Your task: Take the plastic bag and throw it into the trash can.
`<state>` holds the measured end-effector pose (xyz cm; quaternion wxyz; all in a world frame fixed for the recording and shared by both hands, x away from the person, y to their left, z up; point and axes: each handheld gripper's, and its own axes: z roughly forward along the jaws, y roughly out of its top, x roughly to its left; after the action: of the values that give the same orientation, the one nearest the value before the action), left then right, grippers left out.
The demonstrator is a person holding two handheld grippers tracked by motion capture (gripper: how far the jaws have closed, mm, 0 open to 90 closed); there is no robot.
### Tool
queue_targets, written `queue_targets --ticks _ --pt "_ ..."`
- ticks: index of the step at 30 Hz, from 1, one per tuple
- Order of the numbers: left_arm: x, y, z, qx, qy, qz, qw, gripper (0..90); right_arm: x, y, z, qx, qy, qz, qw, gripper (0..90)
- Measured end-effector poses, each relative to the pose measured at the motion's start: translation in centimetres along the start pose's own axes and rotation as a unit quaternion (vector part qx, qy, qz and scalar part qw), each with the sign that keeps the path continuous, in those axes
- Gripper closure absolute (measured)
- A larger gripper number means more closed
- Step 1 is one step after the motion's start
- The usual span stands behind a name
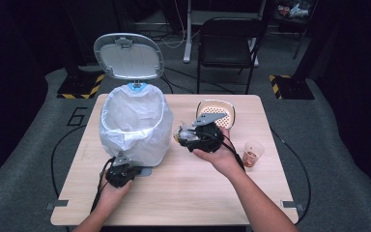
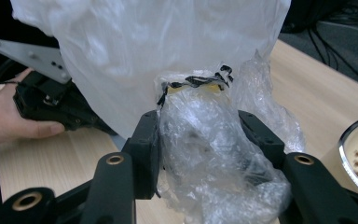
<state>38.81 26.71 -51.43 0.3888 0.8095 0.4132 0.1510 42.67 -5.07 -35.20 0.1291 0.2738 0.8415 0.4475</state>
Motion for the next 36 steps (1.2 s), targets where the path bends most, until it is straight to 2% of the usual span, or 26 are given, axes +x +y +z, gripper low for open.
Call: queue_targets --ticks 4,5,7,14,16,17,18,23,24,25,26,27,28,31,36 --pt "0.0 0.0 0.0 0.0 -0.001 0.0 1.0 90.0 0.2 1.3 -0.6 -0.007 -0.003 -0.007 0.9999 54.4" --pt "0.0 0.0 0.0 0.0 -0.001 -0.001 1.0 90.0 0.3 2.5 -1.1 -0.017 -0.003 -0.018 0.9997 54.3" --pt "0.0 0.0 0.0 0.0 -0.001 0.0 1.0 90.0 0.5 3.5 -1.6 -0.023 -0.002 -0.022 0.9995 54.3" --pt "0.0 0.0 0.0 0.0 0.001 0.0 1.0 90.0 1.2 6.3 -1.9 -0.039 0.0 -0.035 0.9986 54.1" --pt "0.0 0.0 0.0 0.0 0.0 0.0 1.0 90.0 1.4 7.1 -1.9 -0.044 0.007 -0.039 0.9983 54.1" --pt "0.0 0.0 0.0 -0.002 -0.001 -0.004 1.0 90.0 1.6 7.5 -1.8 -0.048 0.008 -0.034 0.9982 54.1" --pt "0.1 0.0 0.0 0.001 -0.002 -0.001 1.0 90.0 1.6 7.9 -1.7 -0.047 0.011 -0.044 0.9978 54.1" --pt "0.1 0.0 0.1 -0.002 -0.003 0.0 1.0 90.0 2.1 9.3 -1.1 -0.055 0.016 -0.045 0.9974 54.1" --pt "0.1 0.0 0.1 0.0 -0.004 -0.003 1.0 90.0 2.2 9.6 -0.9 -0.056 0.016 -0.046 0.9972 54.1" --pt "-0.1 -0.1 0.1 0.001 -0.008 -0.022 0.9997 90.0 2.3 9.9 -0.7 -0.057 0.019 -0.047 0.9971 54.1" --pt "-0.2 -0.1 0.1 0.0 -0.005 -0.028 0.9996 90.0 2.4 10.1 -0.5 -0.062 0.021 -0.048 0.9967 54.0" --pt "0.0 0.0 0.0 0.001 -0.004 -0.008 1.0 90.0 2.5 10.4 -0.3 -0.065 0.025 -0.049 0.9963 54.0" --pt "0.1 0.0 0.0 -0.001 -0.004 -0.005 1.0 90.0 2.6 10.6 0.0 -0.065 0.03 -0.052 0.9961 53.9" --pt "0.0 0.0 0.1 -0.002 -0.006 -0.01 0.9999 90.0 3.0 11.1 1.1 -0.063 0.038 -0.053 0.9959 53.5" --pt "0.1 0.0 0.0 0.001 -0.005 -0.005 1.0 90.0 3.7 11.5 3.0 -0.062 0.048 -0.051 0.9956 52.1"
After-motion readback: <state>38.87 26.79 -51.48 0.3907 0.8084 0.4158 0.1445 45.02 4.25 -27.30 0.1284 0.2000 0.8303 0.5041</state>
